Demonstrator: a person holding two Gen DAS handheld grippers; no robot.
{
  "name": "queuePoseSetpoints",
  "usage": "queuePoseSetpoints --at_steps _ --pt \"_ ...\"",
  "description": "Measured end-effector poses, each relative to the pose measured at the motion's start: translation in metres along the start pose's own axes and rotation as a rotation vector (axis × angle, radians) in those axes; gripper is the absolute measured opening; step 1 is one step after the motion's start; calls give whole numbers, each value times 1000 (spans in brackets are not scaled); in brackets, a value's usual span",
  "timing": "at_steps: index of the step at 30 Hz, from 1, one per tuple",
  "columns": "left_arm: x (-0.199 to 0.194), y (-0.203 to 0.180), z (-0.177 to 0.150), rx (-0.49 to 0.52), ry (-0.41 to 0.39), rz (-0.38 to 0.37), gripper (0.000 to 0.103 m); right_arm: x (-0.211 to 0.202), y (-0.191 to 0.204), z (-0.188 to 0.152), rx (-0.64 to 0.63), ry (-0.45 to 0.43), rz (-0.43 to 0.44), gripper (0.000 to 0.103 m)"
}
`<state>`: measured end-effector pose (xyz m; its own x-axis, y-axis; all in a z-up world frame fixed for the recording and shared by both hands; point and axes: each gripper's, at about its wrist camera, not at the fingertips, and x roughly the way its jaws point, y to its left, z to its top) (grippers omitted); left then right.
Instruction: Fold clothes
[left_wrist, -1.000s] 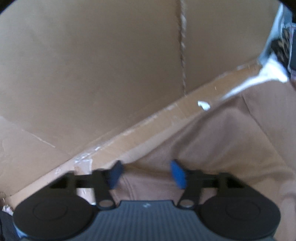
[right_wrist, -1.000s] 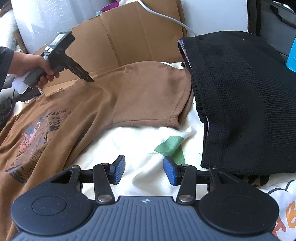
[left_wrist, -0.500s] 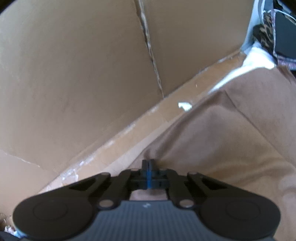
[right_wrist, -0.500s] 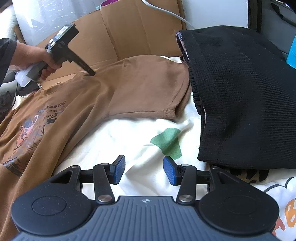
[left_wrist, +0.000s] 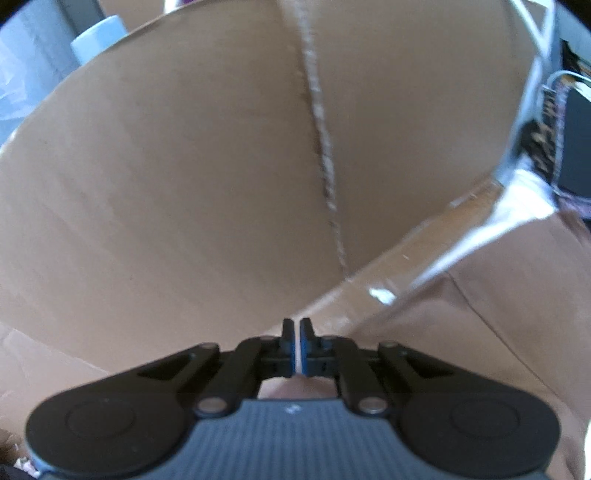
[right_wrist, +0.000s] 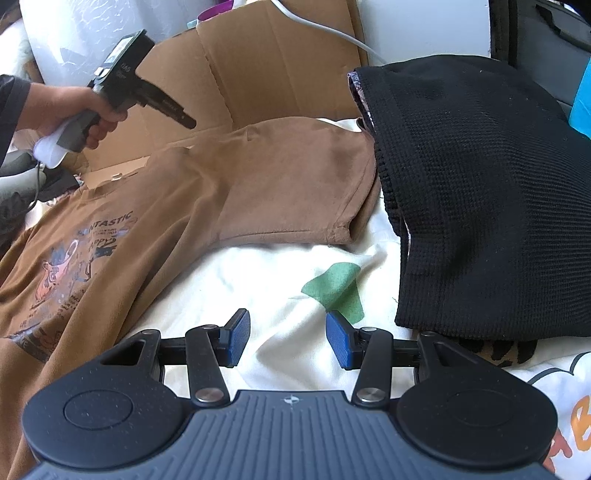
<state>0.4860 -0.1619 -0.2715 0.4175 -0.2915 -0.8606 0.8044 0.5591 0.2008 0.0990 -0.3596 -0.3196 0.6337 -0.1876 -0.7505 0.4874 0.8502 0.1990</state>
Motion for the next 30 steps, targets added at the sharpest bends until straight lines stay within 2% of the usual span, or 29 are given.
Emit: queuePoseSetpoints --at_steps 10,14,20,23,25,27,30 --pt "6 -8 -37 -86 37 -17 5 -1 2 3 11 -19 6 53" --pt "23 -9 -54 -109 78 39 5 -2 3 4 7 -21 4 53" --pt "35 -8 -58 -180 31 105 7 -3 -2 2 -1 -17 -10 53" --pt "37 -6 -53 -205 34 150 16 -3 -4 3 1 -19 -17 53" --pt "36 -5 -50 -211 36 175 17 -2 -4 4 6 -24 -17 53" --pt "30 -5 -47 -209 24 181 17 -1 -4 6 10 -31 -17 53" --pt "20 -4 -44 -210 6 183 28 1 -2 12 10 -48 -14 53"
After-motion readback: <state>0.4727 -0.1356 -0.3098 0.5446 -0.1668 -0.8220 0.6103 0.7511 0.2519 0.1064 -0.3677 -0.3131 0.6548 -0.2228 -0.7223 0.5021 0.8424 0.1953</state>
